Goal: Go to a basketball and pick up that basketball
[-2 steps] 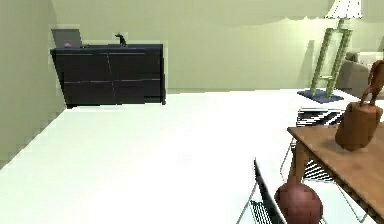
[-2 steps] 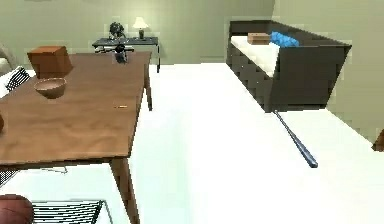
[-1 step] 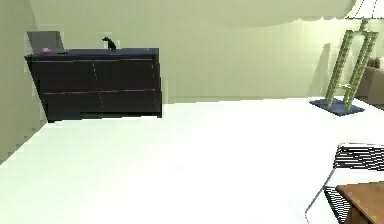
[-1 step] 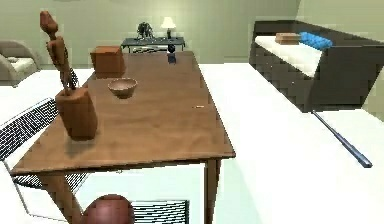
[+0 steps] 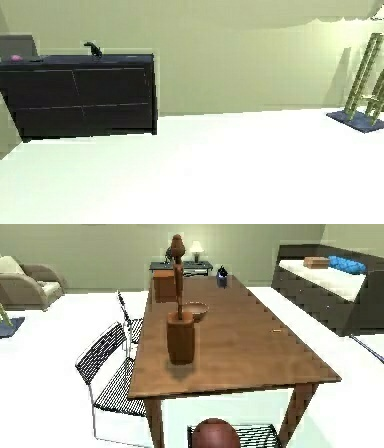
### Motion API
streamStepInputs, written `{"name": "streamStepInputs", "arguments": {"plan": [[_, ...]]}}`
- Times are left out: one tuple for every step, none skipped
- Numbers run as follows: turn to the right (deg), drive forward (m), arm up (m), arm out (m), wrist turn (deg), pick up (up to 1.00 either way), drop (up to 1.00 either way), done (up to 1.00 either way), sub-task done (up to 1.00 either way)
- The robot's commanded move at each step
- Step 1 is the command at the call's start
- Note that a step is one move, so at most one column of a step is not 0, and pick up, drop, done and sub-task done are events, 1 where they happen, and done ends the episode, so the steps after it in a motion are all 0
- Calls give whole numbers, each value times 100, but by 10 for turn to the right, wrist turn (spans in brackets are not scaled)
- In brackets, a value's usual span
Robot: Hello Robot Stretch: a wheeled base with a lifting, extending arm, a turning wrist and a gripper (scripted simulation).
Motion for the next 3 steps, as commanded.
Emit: {"name": "streamStepInputs", "arguments": {"plan": [[420,0,0,0,0,0,0,0,0],[0,30,0,0,0,0,0,0,0],[0,0,50,0,0,0,0,0,0]]}}
